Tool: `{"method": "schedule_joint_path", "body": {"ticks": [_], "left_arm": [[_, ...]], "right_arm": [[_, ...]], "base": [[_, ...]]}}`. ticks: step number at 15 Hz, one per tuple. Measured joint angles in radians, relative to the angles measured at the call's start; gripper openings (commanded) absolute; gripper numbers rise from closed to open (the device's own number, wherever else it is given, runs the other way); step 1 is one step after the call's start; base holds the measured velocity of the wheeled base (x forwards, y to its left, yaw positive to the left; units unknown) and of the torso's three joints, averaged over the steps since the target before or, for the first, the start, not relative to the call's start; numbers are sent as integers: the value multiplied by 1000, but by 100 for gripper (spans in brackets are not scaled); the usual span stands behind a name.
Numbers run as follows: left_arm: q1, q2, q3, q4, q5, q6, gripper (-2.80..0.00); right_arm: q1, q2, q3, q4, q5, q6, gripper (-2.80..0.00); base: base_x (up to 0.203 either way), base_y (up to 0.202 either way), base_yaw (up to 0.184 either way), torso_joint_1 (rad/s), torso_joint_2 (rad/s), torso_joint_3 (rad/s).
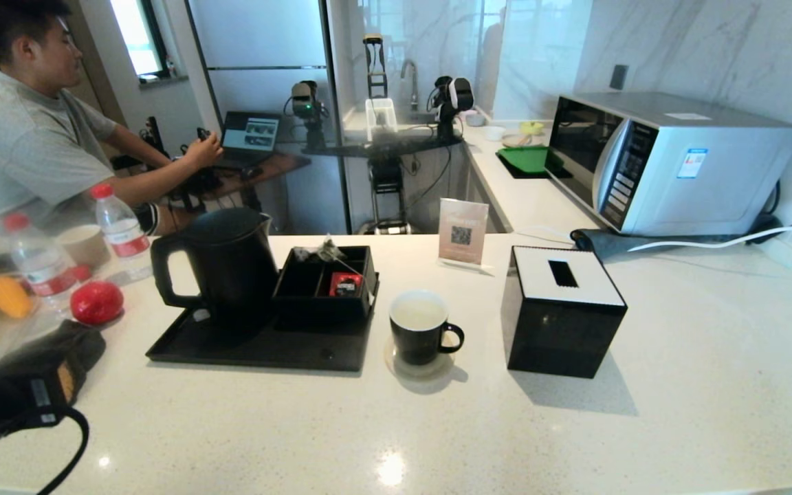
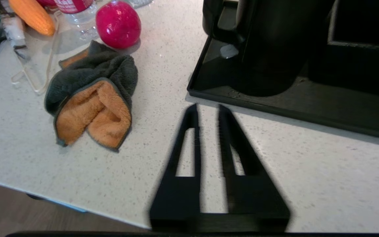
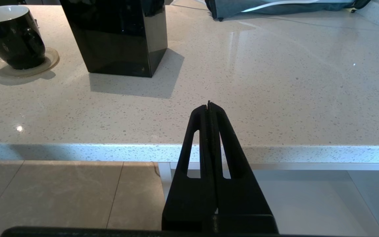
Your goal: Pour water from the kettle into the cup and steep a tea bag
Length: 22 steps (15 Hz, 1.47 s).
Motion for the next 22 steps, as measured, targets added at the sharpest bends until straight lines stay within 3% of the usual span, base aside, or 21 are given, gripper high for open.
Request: {"method": "schedule_joint_path", "body": {"ticks": [6,11,12,22], "left_arm": [[4,365,90,-441,4,7,0],[3,686,87,-857,51,36,0],[3,730,68,-900,60,40,0],[4,910,-158,-910,68,57,0]], "right_arm": [[0,0,0,0,0,0,-280],[0,0,0,0,0,0,-280],[0,0,0,0,0,0,-280],[0,0,0,0,0,0,-280]], "base": [[0,0,0,0,0,0],[0,0,0,0,0,0],[0,0,0,0,0,0],[0,0,0,0,0,0]]}}
